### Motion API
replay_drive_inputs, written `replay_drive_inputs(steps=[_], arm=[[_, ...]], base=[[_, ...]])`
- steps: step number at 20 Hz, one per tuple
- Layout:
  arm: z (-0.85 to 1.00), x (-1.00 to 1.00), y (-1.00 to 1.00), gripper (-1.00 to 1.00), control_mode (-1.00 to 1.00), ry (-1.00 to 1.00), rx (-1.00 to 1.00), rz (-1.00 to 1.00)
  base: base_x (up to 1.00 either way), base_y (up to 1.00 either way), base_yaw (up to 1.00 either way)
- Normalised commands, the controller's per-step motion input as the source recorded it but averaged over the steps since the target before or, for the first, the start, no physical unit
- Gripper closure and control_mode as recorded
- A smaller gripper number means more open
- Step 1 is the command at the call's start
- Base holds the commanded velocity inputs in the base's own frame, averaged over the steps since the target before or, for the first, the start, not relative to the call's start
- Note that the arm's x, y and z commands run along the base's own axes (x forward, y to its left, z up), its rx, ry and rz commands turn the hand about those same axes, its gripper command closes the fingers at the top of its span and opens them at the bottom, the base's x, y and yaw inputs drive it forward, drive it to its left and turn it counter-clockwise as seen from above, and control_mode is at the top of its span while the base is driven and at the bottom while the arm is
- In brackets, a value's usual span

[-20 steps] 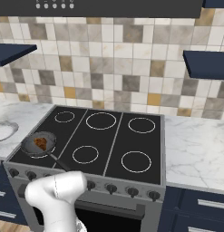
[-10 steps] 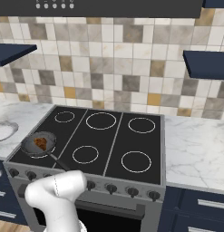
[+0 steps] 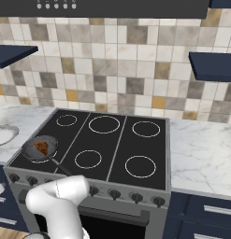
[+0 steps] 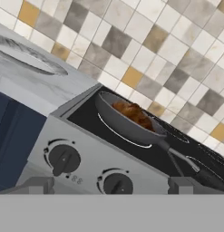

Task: Pick the croissant and place it on the pan. Then turn on the stove to warm the croissant.

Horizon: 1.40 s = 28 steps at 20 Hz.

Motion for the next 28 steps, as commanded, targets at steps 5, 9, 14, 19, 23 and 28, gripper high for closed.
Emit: replay_drive_inputs(steps=[5, 9, 14, 19, 23, 28], arm=[[-0.2, 0.0, 0.0, -1.0, -1.0, -0.1, 0.13, 0.0], [-0.08, 0.0, 0.0, -1.0, -1.0, -0.12, 0.19, 0.0], [-0.03, 0.0, 0.0, -1.0, -1.0, -0.11, 0.22, 0.0], [0.0, 0.02, 0.0, -1.0, -1.0, -0.01, 0.12, 0.0], [0.0, 0.04, 0.0, -1.0, -1.0, 0.0, 0.01, 0.0], [0.0, 0.07, 0.0, -1.0, -1.0, 0.0, 0.01, 0.0]], base=[[0.0, 0.0, 0.0], [0.0, 0.0, 0.0], [0.0, 0.0, 0.0], [0.0, 0.0, 0.0], [0.0, 0.0, 0.0], [0.0, 0.0, 0.0]])
